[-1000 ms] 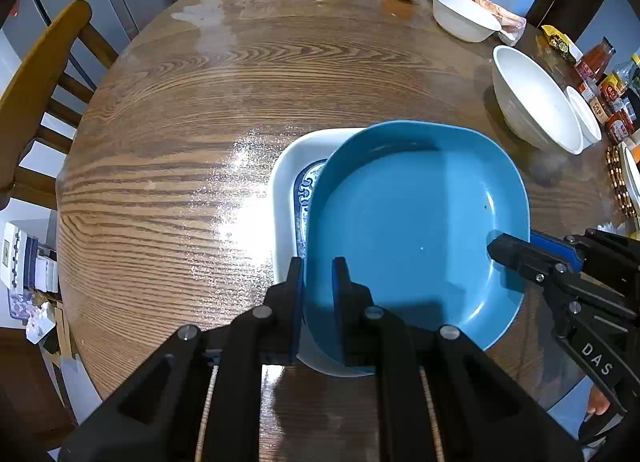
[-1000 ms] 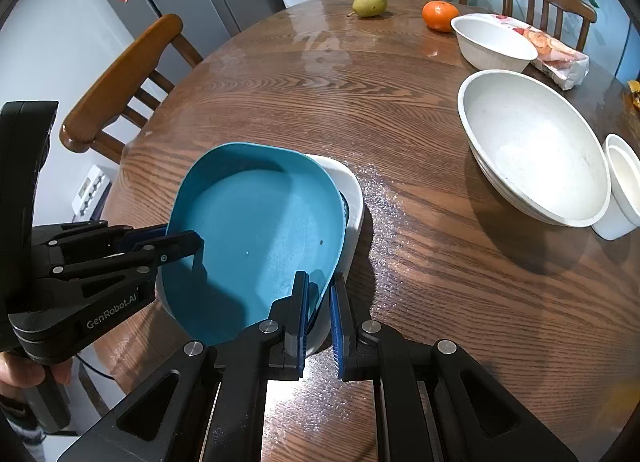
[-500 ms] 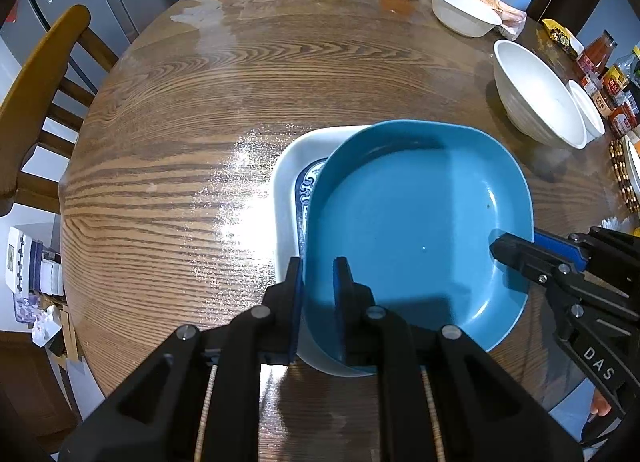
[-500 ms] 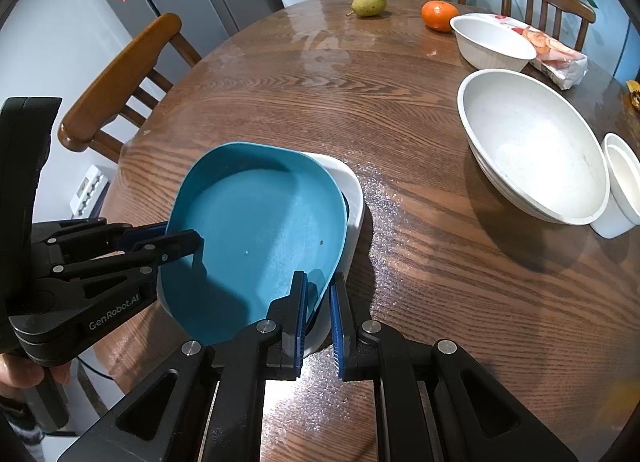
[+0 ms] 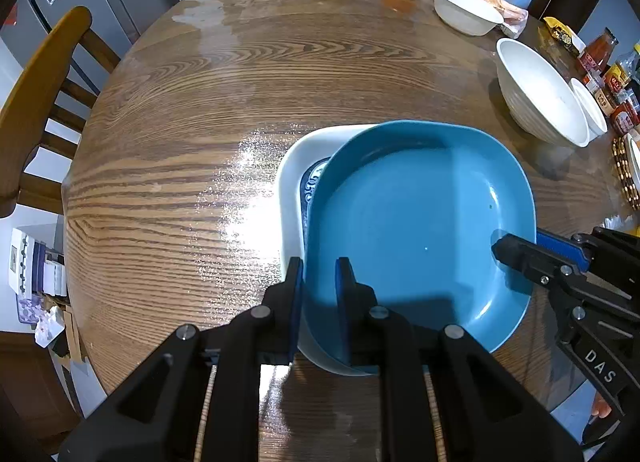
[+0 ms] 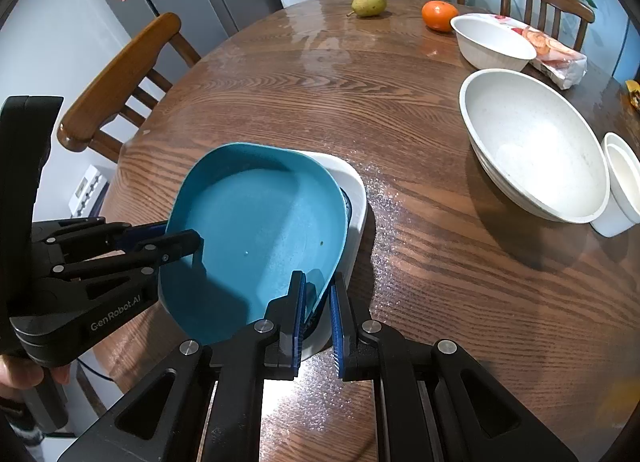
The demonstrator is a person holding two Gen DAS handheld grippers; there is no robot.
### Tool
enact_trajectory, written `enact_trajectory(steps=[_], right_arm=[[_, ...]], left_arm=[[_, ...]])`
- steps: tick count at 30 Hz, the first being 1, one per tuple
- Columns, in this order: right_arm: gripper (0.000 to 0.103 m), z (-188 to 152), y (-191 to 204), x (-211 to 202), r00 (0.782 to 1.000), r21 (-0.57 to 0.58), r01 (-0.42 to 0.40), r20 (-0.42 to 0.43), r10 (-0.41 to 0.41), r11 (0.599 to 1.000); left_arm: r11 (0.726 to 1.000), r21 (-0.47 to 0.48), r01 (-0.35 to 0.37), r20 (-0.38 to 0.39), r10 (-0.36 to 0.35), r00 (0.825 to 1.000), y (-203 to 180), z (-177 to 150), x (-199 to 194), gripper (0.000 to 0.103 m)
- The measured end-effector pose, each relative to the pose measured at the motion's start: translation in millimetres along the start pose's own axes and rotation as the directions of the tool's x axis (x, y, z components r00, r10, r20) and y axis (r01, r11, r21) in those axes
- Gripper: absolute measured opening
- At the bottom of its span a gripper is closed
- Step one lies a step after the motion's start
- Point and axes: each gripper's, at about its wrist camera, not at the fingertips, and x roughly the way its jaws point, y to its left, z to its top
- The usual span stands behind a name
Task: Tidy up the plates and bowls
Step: 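Open both tools to release the teal dish on the stack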
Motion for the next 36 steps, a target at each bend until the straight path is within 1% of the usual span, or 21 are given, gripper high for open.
enact_trajectory(steps=[14,15,16,18,19,21,22,23,24,25,26,29,31,36], right_arm=[[0.011,0,-1,-4,1.000,0.011,0.004,0.008,-0.004,1.000],[0.011,-1,0,-5,1.000,0.013,0.007,0.011,-0.007,1.000],[0.011,-1,0,-7,1.000,0.014,0.015,0.017,-0.015,1.000],[0.012,-2,0,-11,0.999,0.016,0.024,0.027,-0.024,1.000],[0.013,-2,-2,-13,0.999,0.021,0.022,0.030,-0.023,1.000],[0.020,-3,-3,-15,0.999,0.030,0.027,0.034,-0.028,0.999],[0.023,-4,-4,-17,0.999,0.036,0.030,0.036,-0.032,0.999],[0.028,-5,-5,-19,0.999,0.044,0.027,0.040,-0.029,0.999],[0.033,-6,-6,-20,0.999,0.051,0.023,0.045,-0.025,0.998],[0.035,-7,-9,-23,0.999,0.060,0.020,0.049,-0.023,0.998],[0.037,-8,-8,-24,0.998,0.065,0.020,0.052,-0.024,0.998],[0.038,-9,-7,-30,0.997,0.068,0.019,0.070,-0.024,0.998],[0.038,-8,-9,-35,0.996,0.071,0.015,0.084,-0.021,0.997],[0.039,-10,-13,-43,0.994,0.081,0.014,0.105,-0.022,0.997]], left_arm=[[1.000,-0.003,-0.006,0.018,0.006,1.000,3,-2,-7,0.016],[1.000,-0.005,-0.014,0.022,0.014,1.000,3,-3,-9,0.023],[1.000,-0.005,-0.024,0.026,0.024,0.999,4,-2,-10,0.033],[0.999,-0.006,-0.035,0.033,0.035,0.999,6,-3,-12,0.040],[0.999,-0.008,-0.036,0.033,0.036,0.999,7,-3,-12,0.040],[0.999,-0.017,-0.041,0.031,0.042,0.999,9,-4,-13,0.041],[0.999,-0.023,-0.040,0.032,0.041,0.999,11,-4,-13,0.042],[0.999,-0.028,-0.038,0.034,0.039,0.999,13,-4,-14,0.044],[0.999,-0.034,-0.035,0.037,0.037,0.999,14,-3,-16,0.048],[0.999,-0.039,-0.034,0.041,0.036,0.999,15,-3,-17,0.051],[0.999,-0.043,-0.034,0.045,0.036,0.998,15,-2,-19,0.052],[0.998,-0.053,-0.030,0.059,0.033,0.998,16,-1,-25,0.054],[0.998,-0.057,-0.026,0.070,0.030,0.997,14,1,-29,0.059],[0.999,-0.049,0.001,0.091,0.004,0.996,6,5,-37,0.063]])
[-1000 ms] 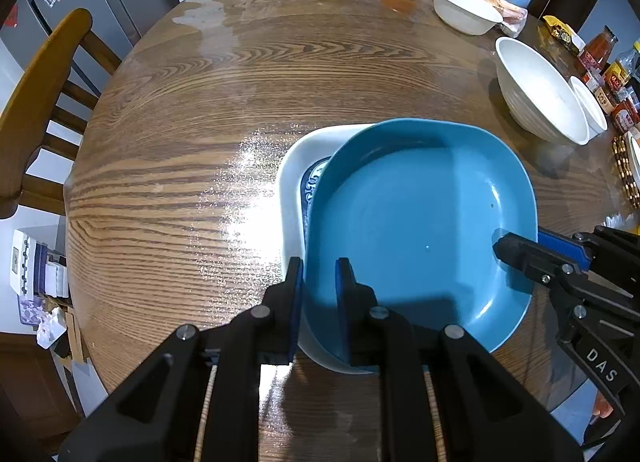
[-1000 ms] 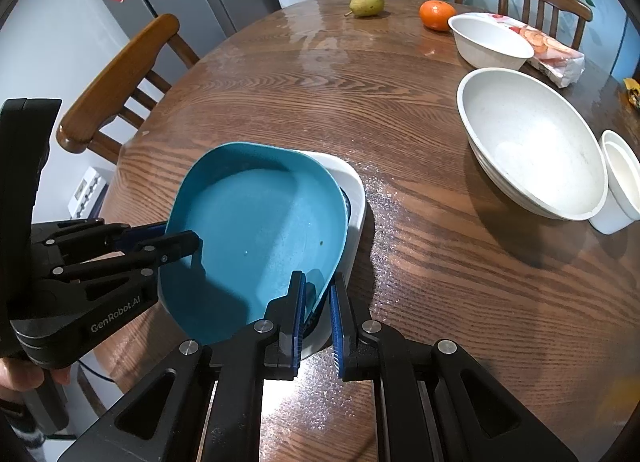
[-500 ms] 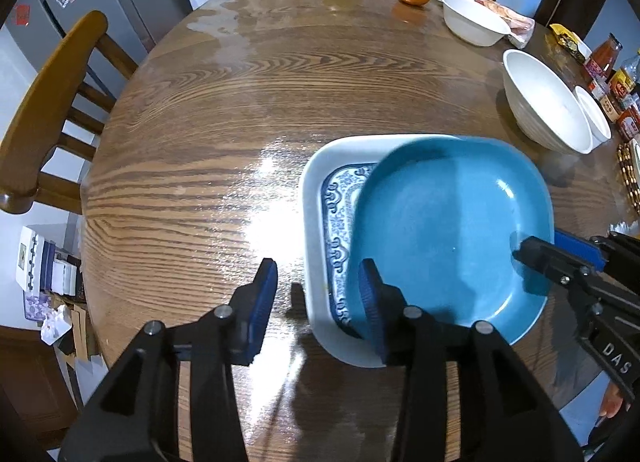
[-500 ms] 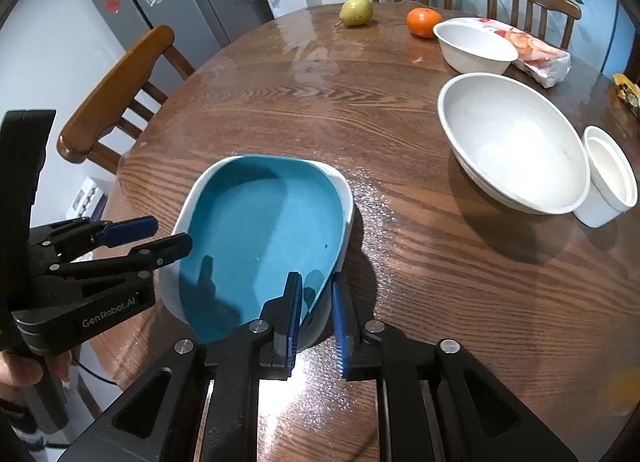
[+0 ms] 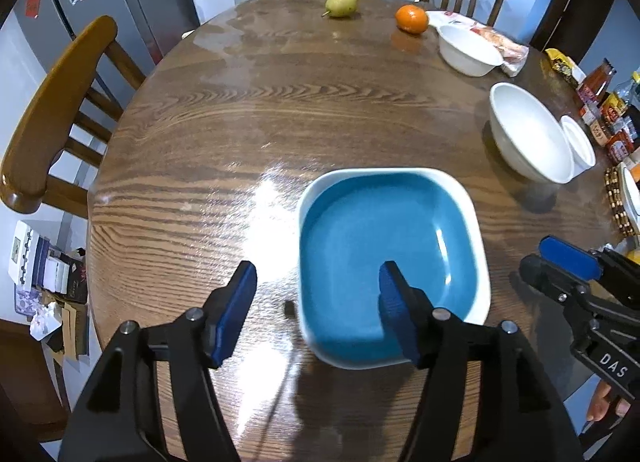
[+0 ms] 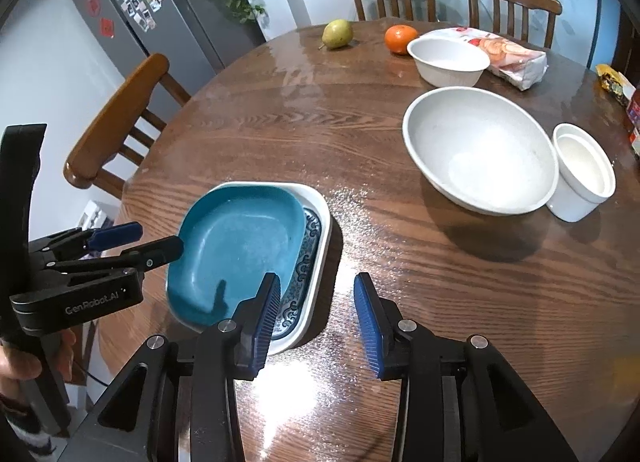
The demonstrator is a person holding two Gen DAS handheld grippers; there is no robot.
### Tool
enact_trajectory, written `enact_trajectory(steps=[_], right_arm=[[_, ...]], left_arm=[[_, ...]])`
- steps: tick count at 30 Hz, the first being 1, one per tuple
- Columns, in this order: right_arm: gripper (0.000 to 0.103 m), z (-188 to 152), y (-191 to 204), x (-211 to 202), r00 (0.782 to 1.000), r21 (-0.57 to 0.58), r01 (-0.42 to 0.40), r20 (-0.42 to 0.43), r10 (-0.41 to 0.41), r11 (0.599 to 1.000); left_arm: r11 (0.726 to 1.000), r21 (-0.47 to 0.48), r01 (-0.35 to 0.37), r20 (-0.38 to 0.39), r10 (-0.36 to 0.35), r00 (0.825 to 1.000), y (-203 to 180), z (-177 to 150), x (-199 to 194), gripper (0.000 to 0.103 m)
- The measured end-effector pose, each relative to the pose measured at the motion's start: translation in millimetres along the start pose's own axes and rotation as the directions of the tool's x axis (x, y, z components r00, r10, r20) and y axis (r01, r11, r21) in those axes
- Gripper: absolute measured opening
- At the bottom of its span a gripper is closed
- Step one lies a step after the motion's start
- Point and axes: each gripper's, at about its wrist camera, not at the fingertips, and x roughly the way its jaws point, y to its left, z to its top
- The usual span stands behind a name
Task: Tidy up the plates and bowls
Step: 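Open both tools to release the teal dish on the stack, then move both tools toward the large white bowl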
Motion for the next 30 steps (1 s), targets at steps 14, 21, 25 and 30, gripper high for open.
enact_trajectory(steps=[14,21,25,30], right_arm=[[0.039,1,-67,-27,0.995,0.232,0.005,0.093,-0.027,0.973],[0.052,-2,-129,-39,0.985,0.482,-0.012,0.155,-0.072,0.876],[0.053,5,-156,-25,0.988,0.574,-0.018,0.137,-0.074,0.819],[0.053,19,-166,6,0.994,0.587,0.005,0.088,-0.069,0.810]], left_arm=[[0.979,0.078,0.186,0.025,-0.189,0.982,-73,44,2,0.064],[0.962,0.076,0.264,0.049,-0.268,0.962,-109,86,21,0.064],[0.960,0.095,0.262,0.028,-0.265,0.964,-129,107,43,0.064],[0.965,0.134,0.226,-0.041,-0.222,0.974,-149,120,78,0.062]])
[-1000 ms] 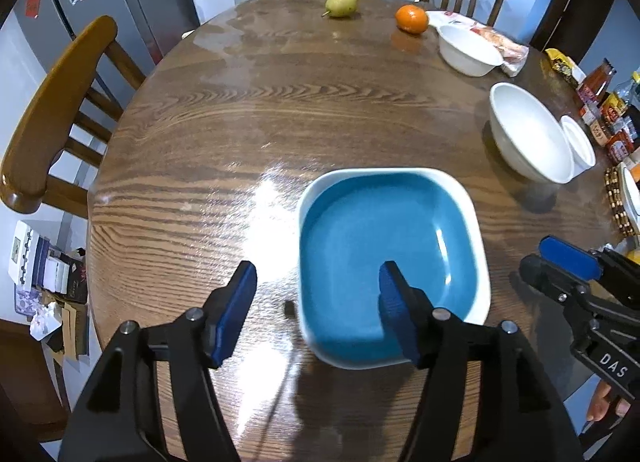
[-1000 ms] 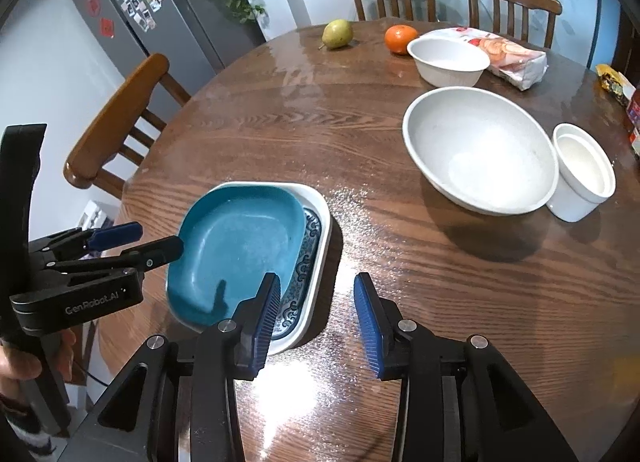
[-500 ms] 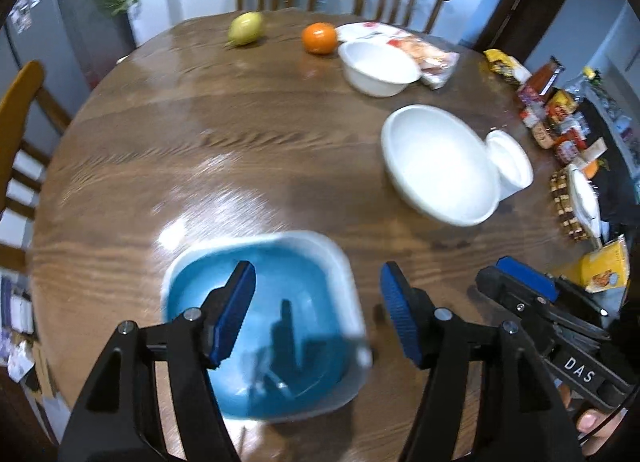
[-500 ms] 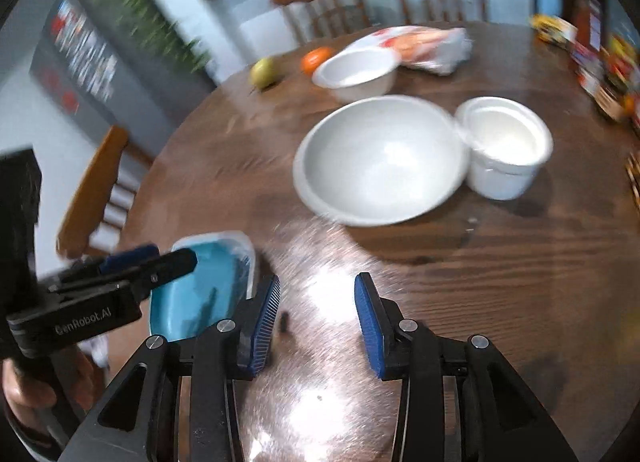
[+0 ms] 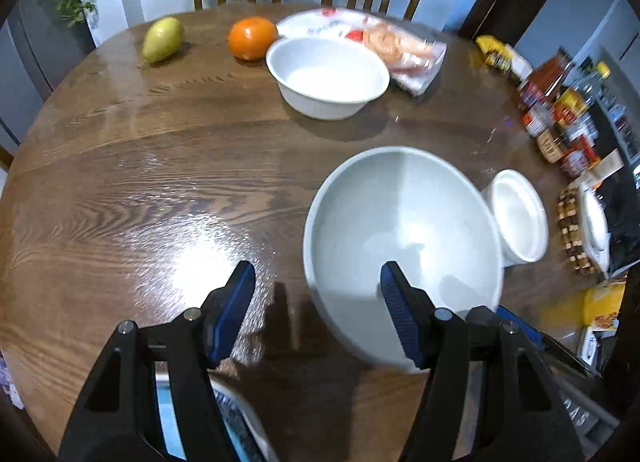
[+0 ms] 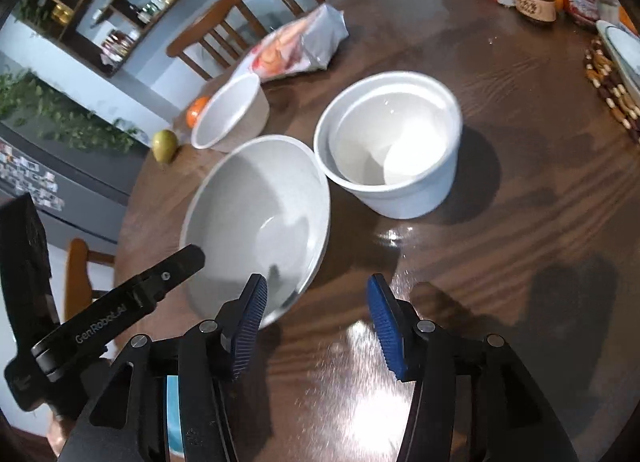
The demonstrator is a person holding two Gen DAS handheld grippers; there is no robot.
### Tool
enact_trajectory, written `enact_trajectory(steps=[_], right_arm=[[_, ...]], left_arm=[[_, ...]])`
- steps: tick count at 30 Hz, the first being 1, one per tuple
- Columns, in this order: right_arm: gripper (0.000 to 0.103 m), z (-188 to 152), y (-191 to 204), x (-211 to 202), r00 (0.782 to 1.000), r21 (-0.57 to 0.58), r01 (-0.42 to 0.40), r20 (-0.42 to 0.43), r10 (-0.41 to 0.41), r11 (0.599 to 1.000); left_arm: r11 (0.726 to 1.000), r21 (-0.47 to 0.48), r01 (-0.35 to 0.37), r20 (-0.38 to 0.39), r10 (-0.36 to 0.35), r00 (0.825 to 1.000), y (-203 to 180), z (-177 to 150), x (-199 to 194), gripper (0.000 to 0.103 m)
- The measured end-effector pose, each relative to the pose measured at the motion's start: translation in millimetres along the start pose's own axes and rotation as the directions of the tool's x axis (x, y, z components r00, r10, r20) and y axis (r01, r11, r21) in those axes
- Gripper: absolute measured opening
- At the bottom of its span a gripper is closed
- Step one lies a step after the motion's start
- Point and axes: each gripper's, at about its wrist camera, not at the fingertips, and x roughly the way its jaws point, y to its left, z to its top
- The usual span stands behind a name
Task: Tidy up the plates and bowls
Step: 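Move both tools toward the large white bowl, then grasp the rim of the large white bowl with both tools and lift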
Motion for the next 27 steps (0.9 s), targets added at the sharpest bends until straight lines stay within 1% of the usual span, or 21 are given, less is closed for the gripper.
enact_trajectory(steps=[2,3,4,5,6,7,8,9,13,17,20,23,27], right_arm=[[0.053,3,0,14,0.999,0.003,-0.002,-0.036,0.002,1.000],[0.051,3,1,17,0.999,0.001,-0.008,-0.048,0.008,1.000],[0.049,3,1,20,0.998,-0.008,-0.010,-0.055,0.009,1.000],[0.044,4,3,23,0.998,-0.021,-0.011,-0.058,0.010,1.000],[0.036,5,6,25,0.998,-0.029,-0.012,-0.062,0.010,1.000],[0.031,6,7,26,0.998,-0.039,-0.013,-0.066,0.010,0.999],[0.023,7,9,28,0.997,-0.053,-0.013,-0.071,0.009,0.999],[0.020,8,9,29,0.997,-0.061,-0.014,-0.077,0.009,0.998],[0.019,9,5,30,0.996,-0.077,-0.016,-0.094,0.008,0.997],[0.019,2,4,27,0.993,-0.090,-0.021,-0.116,0.010,0.996],[0.019,-7,6,19,0.991,-0.106,-0.035,-0.130,0.021,0.994],[0.019,-19,4,10,0.986,-0.096,-0.063,-0.160,0.047,0.993],[0.019,-37,2,-5,0.983,-0.122,-0.063,-0.181,0.040,0.991]], left_arm=[[0.999,0.021,-0.024,-0.028,0.025,0.999,-2,2,9,0.061],[0.999,0.035,-0.031,-0.039,0.033,0.999,-2,2,13,0.052],[0.998,0.046,-0.030,-0.047,0.033,0.998,-3,2,15,0.040],[0.998,0.057,-0.023,-0.055,0.027,0.998,-3,2,17,0.036],[0.998,0.063,-0.021,-0.061,0.025,0.998,-2,2,19,0.030],[0.997,0.072,-0.024,-0.069,0.029,0.997,-3,2,22,0.024],[0.997,0.079,-0.018,-0.075,0.024,0.997,-4,2,24,0.021],[0.996,0.085,-0.013,-0.084,0.020,0.996,-4,2,27,0.020],[0.989,0.147,-0.032,-0.067,0.042,0.997,-11,1,24,0.019],[0.984,0.176,-0.038,-0.060,0.049,0.997,-15,-8,18,0.018],[0.983,0.182,-0.040,-0.051,0.050,0.997,-15,-22,5,0.018],[0.982,0.186,-0.037,-0.047,0.046,0.998,-16,-38,-6,0.018],[0.986,0.167,-0.024,-0.059,0.034,0.998,-19,-61,-15,0.018]])
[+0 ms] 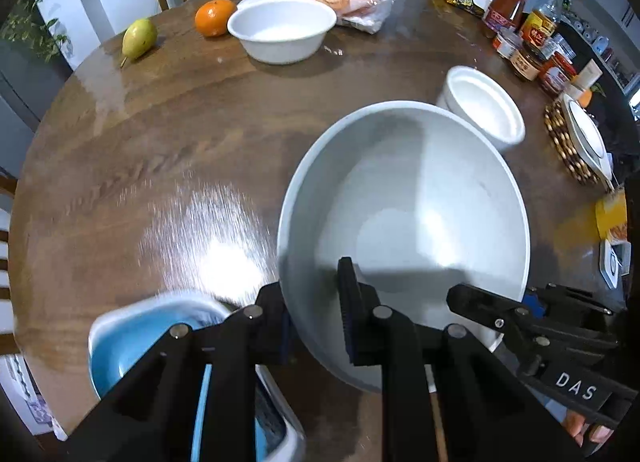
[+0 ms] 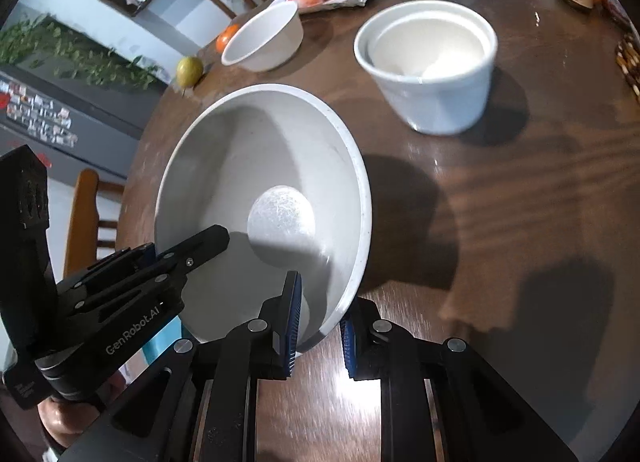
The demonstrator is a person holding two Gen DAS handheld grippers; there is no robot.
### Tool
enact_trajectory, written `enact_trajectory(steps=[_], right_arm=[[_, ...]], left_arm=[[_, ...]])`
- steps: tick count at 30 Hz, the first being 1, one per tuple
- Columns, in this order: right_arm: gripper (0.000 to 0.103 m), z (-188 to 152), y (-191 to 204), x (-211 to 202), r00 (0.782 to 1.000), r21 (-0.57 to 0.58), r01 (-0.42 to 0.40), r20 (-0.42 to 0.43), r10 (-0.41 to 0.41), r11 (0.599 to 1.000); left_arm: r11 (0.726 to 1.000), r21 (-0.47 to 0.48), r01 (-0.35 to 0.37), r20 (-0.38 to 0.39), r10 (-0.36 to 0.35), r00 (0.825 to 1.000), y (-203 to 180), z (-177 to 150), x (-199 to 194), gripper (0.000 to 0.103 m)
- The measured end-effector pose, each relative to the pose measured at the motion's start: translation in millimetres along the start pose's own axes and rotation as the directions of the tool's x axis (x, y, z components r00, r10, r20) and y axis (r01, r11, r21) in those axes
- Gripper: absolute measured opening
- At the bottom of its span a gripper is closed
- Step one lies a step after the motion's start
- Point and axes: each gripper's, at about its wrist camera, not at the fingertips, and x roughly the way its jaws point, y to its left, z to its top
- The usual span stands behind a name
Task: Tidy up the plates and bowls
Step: 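Grasp the rim of the large white bowl with both tools and lift, then lower the large white bowl beside the plate stack and open both tools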
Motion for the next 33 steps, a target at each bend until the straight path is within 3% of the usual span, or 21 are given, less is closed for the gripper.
enact_trajectory(steps=[7,29,32,33], right_arm=[[0.019,-21,-7,-10,0.999,-0.034,0.026,-0.044,-0.028,0.999],[0.020,-22,-7,-7,0.993,-0.081,0.078,-0.078,-0.084,0.994],[0.021,-21,-7,-11,0.992,-0.093,0.109,-0.052,-0.114,0.990],[0.026,-20,-8,-12,0.991,-0.096,0.119,-0.045,-0.124,0.988]], left_arm=[[1.000,-0.022,0.018,-0.023,-0.019,1.000,-15,-26,-4,0.018],[0.996,-0.087,-0.007,-0.073,0.001,0.997,-21,-38,8,0.021],[0.995,-0.095,-0.020,-0.065,0.014,0.998,-19,-38,6,0.030],[0.995,-0.101,-0.022,-0.059,0.016,0.998,-18,-38,5,0.037]])
